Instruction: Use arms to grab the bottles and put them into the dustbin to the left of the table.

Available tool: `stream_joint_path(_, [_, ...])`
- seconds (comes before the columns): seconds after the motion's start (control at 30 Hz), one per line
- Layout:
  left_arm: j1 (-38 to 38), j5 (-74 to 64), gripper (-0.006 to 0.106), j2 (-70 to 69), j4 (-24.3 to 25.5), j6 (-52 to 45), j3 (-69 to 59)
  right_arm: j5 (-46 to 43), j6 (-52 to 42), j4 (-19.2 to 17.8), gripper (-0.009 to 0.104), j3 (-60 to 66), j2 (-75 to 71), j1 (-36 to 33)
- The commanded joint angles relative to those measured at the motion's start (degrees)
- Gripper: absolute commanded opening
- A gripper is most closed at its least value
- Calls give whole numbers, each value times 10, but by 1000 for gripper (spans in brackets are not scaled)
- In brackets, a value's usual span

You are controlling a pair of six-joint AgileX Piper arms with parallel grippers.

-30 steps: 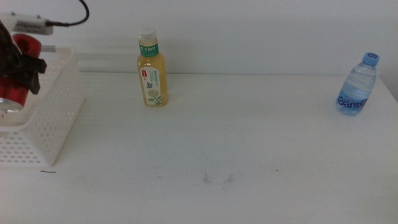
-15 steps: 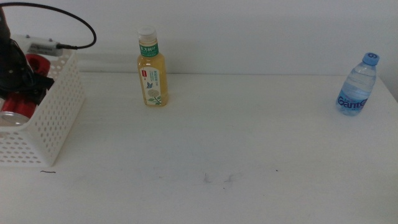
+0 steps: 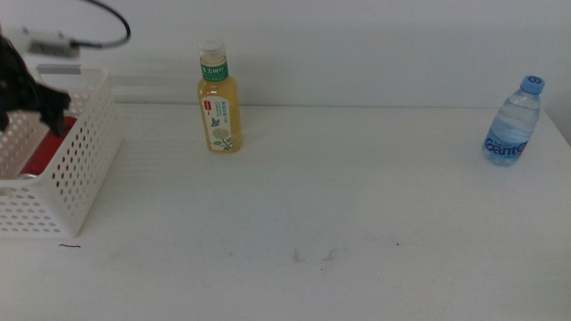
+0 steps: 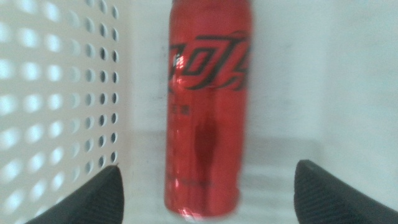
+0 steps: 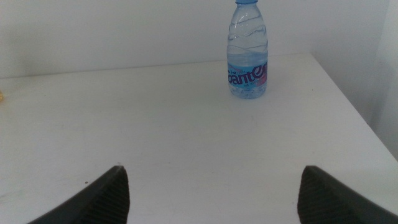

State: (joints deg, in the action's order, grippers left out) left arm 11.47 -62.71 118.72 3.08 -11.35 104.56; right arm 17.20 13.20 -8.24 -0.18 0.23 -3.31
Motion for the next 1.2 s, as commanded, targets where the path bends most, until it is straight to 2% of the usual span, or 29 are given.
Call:
stream_joint_path(0.0, [-7, -17, 94, -47, -18, 14, 6, -6, -2, -5, 91, 2, -2, 5])
stream_joint_path(0.13, [-31, -11, 94, -157, -41, 40, -46, -6, -2, -5, 91, 2, -2, 5])
stream_joint_path(0.3, [-94, 60, 94, -323, -39, 126, -174, -6, -2, -5, 91, 2, -2, 5])
stream_joint_path(0.43, [-153, 106, 94, -441, -31, 133, -256, -6, -2, -5, 91, 2, -2, 5])
stream_joint_path(0.67, [-229, 151, 94, -522, -19, 131, -349, -6, -2, -5, 91, 2, -2, 5])
stream_joint_path(0.77, [-257, 327, 94, -562, -31, 127, -466, -6, -2, -5, 91, 2, -2, 5])
stream_joint_path(0.9, [-283, 584, 94, -594, -86, 127, -648, -6, -2, -5, 91, 2, -2, 5])
stream_joint_path(0.97, [-296, 696, 94, -585, -97, 127, -730, -6, -2, -5, 91, 2, -2, 5])
stream_joint_path(1.07, [-304, 790, 94, -539, -104, 129, -800, -6, -2, -5, 91, 2, -2, 5])
stream_joint_path(1.17, [-304, 843, 94, -473, -96, 129, -814, -6, -2, -5, 91, 2, -2, 5])
